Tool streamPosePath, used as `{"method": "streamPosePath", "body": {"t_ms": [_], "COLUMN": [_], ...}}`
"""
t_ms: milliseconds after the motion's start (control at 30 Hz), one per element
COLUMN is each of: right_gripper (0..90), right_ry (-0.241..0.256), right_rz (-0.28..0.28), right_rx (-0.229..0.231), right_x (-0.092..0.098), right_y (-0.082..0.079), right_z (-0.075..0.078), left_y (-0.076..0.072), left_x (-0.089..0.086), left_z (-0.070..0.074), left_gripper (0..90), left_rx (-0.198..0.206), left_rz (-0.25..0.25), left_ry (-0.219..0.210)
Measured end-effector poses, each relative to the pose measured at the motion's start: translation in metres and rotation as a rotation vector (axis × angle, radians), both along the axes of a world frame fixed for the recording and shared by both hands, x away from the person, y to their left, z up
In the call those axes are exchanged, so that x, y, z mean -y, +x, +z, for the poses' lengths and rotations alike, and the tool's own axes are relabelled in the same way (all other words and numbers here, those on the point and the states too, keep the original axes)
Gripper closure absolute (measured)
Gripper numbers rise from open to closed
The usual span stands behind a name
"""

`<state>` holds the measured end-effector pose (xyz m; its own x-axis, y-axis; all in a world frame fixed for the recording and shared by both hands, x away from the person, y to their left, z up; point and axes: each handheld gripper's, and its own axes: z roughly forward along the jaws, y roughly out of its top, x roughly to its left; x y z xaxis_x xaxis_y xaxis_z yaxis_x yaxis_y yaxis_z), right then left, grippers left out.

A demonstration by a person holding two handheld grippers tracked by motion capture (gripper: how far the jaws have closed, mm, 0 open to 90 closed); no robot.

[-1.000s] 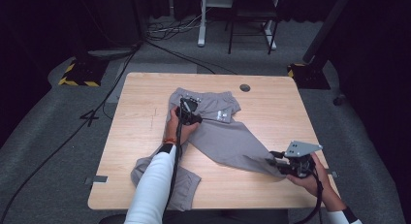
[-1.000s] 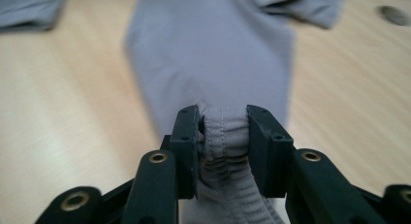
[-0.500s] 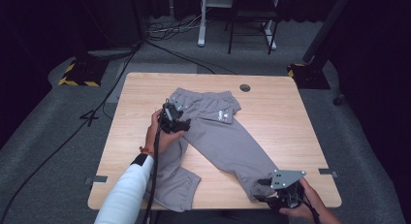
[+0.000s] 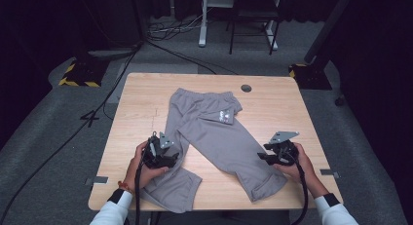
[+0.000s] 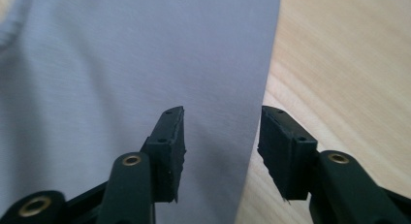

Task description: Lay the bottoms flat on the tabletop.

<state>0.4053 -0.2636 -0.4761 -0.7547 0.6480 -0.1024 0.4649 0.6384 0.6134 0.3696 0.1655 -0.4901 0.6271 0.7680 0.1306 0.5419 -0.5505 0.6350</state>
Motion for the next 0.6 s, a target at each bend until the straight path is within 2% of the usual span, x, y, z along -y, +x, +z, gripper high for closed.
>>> {"method": "streamPosePath", "body": {"t_ms": [33,100,167,267,300,400,467,533,567,600], "right_gripper": [55.0,56.8,64.1,67.8,69.4,70.3,69.4,65.3,65.3,64.4], "right_ry": [-0.008,0.025,0.032,0.031,0.028,0.009,0.002,-0.014,-0.014,-0.004], "right_rz": [-0.011,-0.012,-0.007,0.005,0.012,0.04,0.047,0.075,0.075,0.087], "right_rx": [-0.011,-0.035,-0.049,-0.06,-0.072,-0.083,-0.085,-0.098,-0.098,-0.117], "right_x": [0.0,0.002,0.004,0.005,0.005,0.006,0.006,0.006,0.006,0.007], "right_y": [0.004,0.006,0.004,-0.001,-0.005,-0.025,-0.03,-0.049,-0.049,-0.06], "right_z": [-0.004,-0.006,-0.006,-0.005,-0.005,-0.003,-0.002,-0.001,-0.001,-0.001], "left_y": [-0.001,-0.002,-0.004,-0.008,-0.009,-0.01,-0.011,-0.012,-0.014,-0.016], "left_x": [-0.001,-0.003,-0.003,-0.002,0.0,0.005,0.008,0.012,0.015,0.021], "left_z": [-0.001,-0.001,-0.002,-0.004,-0.003,-0.004,-0.005,-0.005,-0.005,-0.006], "left_gripper": [31.7,31.5,31.6,31.6,31.6,31.5,31.0,30.6,30.6,30.5], "left_rx": [-0.013,-0.018,-0.032,-0.05,-0.046,-0.051,-0.054,-0.056,-0.054,-0.058], "left_rz": [0.0,0.01,0.01,0.0,-0.002,-0.012,-0.015,-0.012,-0.017,-0.03], "left_ry": [-0.02,-0.028,-0.054,-0.088,-0.079,-0.094,-0.104,-0.114,-0.113,-0.121]}}
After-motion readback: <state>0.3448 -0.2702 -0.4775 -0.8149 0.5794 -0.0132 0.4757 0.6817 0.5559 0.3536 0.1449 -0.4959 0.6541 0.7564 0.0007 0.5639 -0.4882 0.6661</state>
